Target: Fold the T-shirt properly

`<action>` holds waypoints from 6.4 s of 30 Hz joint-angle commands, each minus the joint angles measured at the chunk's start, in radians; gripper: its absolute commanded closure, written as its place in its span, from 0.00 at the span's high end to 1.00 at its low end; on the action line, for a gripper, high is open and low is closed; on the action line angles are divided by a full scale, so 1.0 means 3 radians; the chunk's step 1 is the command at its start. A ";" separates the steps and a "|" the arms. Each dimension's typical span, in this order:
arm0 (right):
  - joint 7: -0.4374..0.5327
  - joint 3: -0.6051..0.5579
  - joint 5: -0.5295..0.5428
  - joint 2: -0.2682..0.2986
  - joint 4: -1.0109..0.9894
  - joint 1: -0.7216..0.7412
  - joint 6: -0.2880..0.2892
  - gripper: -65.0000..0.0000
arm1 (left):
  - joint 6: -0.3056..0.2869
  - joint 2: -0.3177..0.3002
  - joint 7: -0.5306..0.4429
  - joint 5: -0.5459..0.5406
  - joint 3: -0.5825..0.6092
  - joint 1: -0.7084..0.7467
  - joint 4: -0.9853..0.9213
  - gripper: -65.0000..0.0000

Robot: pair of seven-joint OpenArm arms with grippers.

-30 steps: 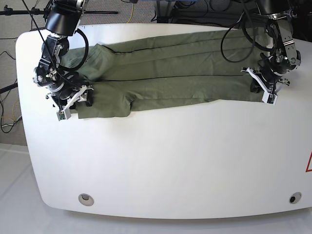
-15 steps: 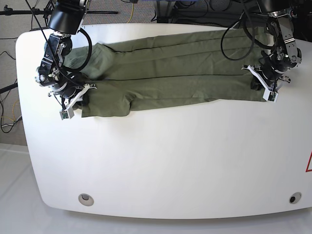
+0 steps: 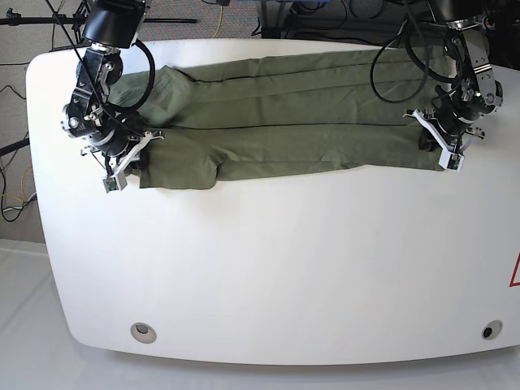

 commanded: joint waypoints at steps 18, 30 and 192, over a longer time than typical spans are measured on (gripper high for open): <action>-0.0116 -0.0050 -0.0066 -0.0295 0.1253 -0.0497 -0.0041 0.00 | 0.0001 -0.0046 -0.0037 -0.0017 -0.0011 -0.0004 0.0119 0.03; -0.0181 -0.0053 -0.0088 -0.0275 0.1238 -0.0422 -0.0018 0.01 | -0.0026 -0.0056 -0.0046 -0.0016 -0.0015 0.0009 0.0098 0.04; -0.0122 -0.0092 -0.0262 -0.0226 0.1026 -0.0187 0.0233 0.08 | -0.0391 0.0244 0.0264 0.0040 -0.0321 0.0451 0.1010 0.60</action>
